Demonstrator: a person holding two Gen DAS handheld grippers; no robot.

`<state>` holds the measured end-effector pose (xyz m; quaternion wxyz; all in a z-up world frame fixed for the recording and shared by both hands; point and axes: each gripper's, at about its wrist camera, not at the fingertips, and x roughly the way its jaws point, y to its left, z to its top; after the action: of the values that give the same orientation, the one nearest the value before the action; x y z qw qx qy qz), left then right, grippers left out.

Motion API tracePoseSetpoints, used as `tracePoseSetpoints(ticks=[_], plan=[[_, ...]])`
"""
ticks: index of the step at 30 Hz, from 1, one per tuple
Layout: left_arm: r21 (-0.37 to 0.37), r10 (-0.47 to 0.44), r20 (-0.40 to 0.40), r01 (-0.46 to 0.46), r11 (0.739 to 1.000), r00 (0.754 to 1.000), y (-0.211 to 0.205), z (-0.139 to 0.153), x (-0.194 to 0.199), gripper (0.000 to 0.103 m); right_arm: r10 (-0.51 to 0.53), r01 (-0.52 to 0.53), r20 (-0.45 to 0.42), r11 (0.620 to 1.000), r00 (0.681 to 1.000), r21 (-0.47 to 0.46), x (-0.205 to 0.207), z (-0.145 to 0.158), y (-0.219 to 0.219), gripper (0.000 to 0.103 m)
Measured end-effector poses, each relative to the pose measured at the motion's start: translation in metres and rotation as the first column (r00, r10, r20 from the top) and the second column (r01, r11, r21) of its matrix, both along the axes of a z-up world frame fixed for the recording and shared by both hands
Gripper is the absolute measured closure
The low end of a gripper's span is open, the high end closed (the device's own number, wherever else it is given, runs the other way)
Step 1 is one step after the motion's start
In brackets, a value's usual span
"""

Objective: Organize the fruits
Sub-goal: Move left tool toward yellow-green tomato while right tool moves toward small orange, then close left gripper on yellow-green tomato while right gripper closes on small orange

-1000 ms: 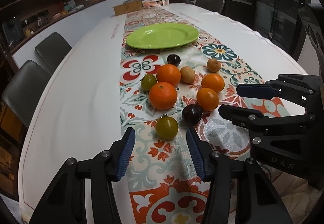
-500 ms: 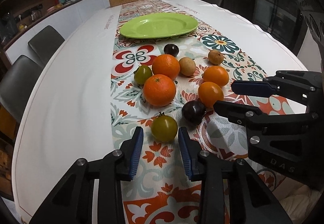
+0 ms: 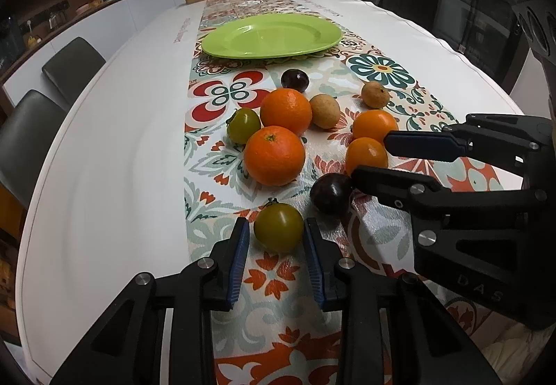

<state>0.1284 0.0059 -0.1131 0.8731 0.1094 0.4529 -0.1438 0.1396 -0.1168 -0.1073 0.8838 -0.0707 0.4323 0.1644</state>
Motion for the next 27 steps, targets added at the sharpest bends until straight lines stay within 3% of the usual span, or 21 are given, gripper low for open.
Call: tracePoseSetpoints(ticks=[18,27], plan=[[-0.083,0.038,-0.058,-0.043,0.996,0.998,0.009,0.001,0.006,0.076,-0.009,0.010,-0.019,0.998,1.000,0.070,0.013,-0.001,-0.005,0.068],[-0.093,0.065,-0.011,-0.066,0.994,0.998,0.004,0.021,-0.005,0.076,-0.042,0.043,-0.007,0.997,0.999,0.069,0.001,0.003,-0.015,0.068]])
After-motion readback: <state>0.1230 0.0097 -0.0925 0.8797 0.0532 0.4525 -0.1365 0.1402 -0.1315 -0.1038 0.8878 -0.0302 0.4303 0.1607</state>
